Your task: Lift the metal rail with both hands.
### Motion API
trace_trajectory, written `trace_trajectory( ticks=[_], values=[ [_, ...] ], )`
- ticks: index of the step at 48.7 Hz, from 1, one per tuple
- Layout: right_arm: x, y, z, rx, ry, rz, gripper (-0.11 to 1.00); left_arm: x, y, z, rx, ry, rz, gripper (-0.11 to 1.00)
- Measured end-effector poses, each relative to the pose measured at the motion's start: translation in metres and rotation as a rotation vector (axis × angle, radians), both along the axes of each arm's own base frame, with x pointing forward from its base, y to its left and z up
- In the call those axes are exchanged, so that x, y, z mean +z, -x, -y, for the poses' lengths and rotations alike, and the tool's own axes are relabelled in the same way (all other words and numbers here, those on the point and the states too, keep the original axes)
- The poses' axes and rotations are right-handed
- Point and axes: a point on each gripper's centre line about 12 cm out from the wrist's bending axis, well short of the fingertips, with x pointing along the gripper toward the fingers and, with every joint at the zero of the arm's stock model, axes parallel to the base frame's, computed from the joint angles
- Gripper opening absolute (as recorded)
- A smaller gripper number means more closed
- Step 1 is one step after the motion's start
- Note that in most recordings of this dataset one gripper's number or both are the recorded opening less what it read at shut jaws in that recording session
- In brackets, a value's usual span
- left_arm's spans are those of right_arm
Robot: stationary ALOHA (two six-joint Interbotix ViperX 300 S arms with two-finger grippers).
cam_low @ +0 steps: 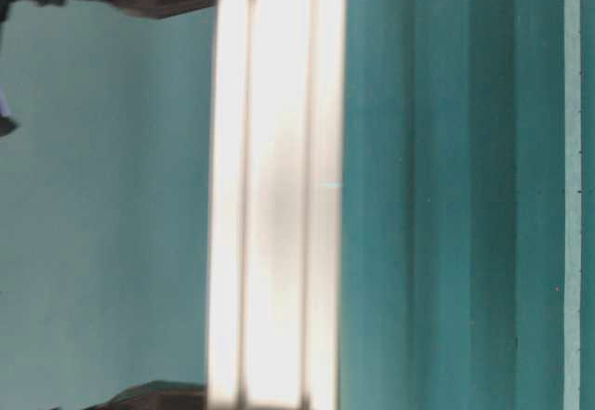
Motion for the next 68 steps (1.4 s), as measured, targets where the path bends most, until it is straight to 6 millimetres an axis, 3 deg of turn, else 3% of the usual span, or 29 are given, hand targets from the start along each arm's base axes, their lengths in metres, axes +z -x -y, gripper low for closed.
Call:
trace_trajectory(
  ticks=[48,68],
  values=[
    [0.085,-0.005,0.009,-0.013,-0.002,-0.027,0.39,0.082,0.003,-0.011,0.023,-0.008,0.024,0.36],
    [0.124,-0.005,0.010,-0.008,0.001,-0.023,0.39,0.130,0.005,-0.011,0.026,-0.009,0.064,0.36]
  ],
)
